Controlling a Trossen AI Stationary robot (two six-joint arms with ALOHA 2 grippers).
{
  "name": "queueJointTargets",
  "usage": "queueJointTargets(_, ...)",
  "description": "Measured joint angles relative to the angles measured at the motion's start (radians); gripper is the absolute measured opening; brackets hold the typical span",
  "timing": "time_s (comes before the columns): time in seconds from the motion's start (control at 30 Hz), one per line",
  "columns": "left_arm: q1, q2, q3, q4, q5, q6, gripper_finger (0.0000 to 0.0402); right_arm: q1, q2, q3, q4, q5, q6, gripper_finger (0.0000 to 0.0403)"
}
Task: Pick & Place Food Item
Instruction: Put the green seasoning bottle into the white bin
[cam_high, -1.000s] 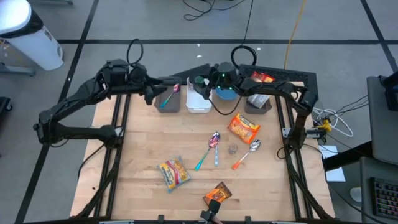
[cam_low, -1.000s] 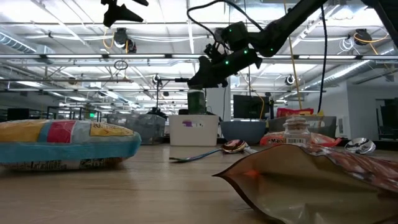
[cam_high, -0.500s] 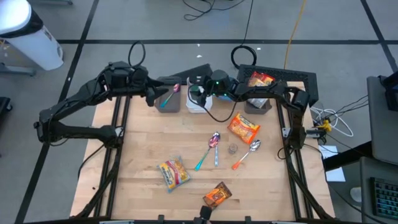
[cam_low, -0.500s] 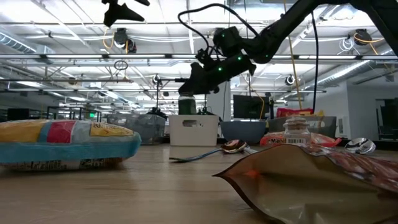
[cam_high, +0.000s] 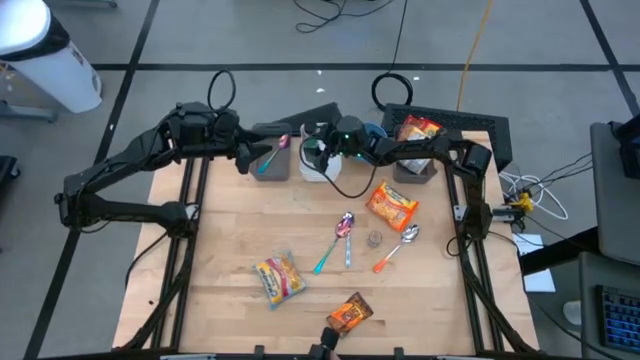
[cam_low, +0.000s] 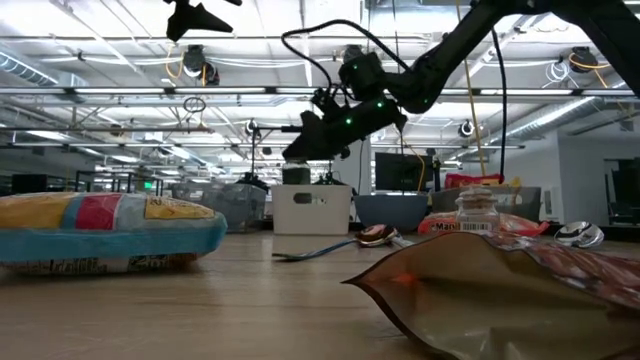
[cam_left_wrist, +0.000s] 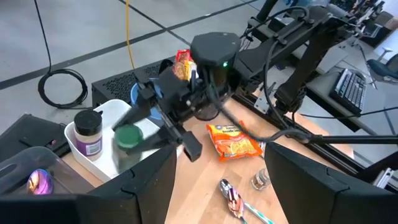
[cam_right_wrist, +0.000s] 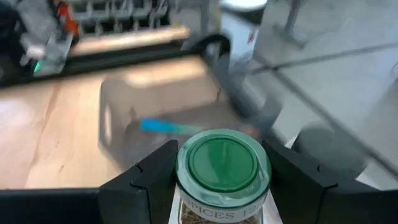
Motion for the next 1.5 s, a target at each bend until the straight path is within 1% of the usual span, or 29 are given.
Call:
queueJointTargets(0.27,-0.001,0.000,0.000,0.000,-0.003,-0.018,0.0255,-0.002,0.010,0.000,0.024,0.004,0.012,0.0200)
queueJointTargets(0.37,-0.006,0.000,0.000,0.000,-0.017,-0.018,0.0255,-0.004,0.009,0.000,0.026,0.033,0.008,0.0200)
queueJointTargets(0.53,-0.006,0.000,0.000,0.000,-0.018,-0.018,0.0255,-0.015,0.022,0.000,0.044,0.036,0.020,0.0200)
queueJointTargets(0.6,-0.006,0.000,0.000,0.000,-0.027,-0.018,0.0255,-0.019,0.042,0.002,0.059,0.054,0.037,0.0200)
queueJointTargets(0.7,-0.006,0.000,0.000,0.000,-0.042,-0.018,0.0255,-0.026,0.054,-0.002,0.045,0.053,0.079,0.0200)
queueJointTargets(0.87,-0.006,0.000,0.000,0.000,-0.042,-0.017,0.0255,-0.026,0.048,0.001,0.071,0.072,0.049,0.0200)
queueJointTargets(1.0,-0.006,0.000,0.000,0.001,-0.043,-0.017,0.0255,-0.026,0.050,0.000,0.082,0.080,0.070,0.0200)
queueJointTargets(1.1,-0.006,0.000,0.000,0.001,-0.043,-0.017,0.0255,-0.024,0.081,0.003,0.121,0.081,0.063,0.0200)
queueJointTargets(1.17,-0.006,0.000,0.000,0.000,-0.043,-0.020,0.0255,-0.024,0.086,-0.002,0.086,0.087,0.072,0.0200)
queueJointTargets(1.23,-0.006,0.000,0.000,0.000,-0.044,-0.025,0.0255,-0.024,0.086,-0.001,0.101,0.111,0.073,0.0200)
queueJointTargets(1.5,-0.007,0.000,0.000,0.000,-0.044,-0.021,0.0255,-0.024,0.083,0.000,0.099,0.107,0.073,0.0200)
